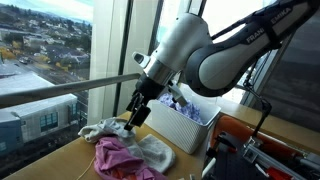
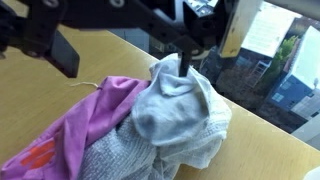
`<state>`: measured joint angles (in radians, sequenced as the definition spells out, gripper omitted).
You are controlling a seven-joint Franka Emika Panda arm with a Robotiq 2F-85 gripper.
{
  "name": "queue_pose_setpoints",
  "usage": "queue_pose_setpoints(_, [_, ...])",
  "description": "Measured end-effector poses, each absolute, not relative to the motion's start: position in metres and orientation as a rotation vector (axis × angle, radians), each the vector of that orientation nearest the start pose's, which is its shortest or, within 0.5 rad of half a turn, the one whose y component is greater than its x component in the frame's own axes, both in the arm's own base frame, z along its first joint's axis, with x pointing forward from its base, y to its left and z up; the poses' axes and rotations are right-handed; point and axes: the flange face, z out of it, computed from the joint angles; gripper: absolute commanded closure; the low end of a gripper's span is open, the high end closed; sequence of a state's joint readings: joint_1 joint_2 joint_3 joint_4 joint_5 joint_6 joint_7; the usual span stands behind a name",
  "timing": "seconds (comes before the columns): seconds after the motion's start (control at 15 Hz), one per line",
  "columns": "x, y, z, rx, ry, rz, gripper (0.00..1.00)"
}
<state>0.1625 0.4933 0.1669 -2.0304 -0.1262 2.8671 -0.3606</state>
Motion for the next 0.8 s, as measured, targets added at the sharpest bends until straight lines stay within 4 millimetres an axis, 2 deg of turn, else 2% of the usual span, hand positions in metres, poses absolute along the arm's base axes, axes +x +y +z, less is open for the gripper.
queue_pose_setpoints(0.33, [0.633,0.2,0.187,-2.867,-1.195,-0.521,0.0])
queue_pose_setpoints(0.6, [0.644,0.191,0.136,-2.89,-1.199,-0.457,0.0])
queue_pose_setpoints(0.73, [0.645,0.191,0.118,-2.897,-1.18,-0.433,0.0])
queue_pose_setpoints(0.8, [0.645,0.194,0.113,-2.899,-1.169,-0.425,0.04])
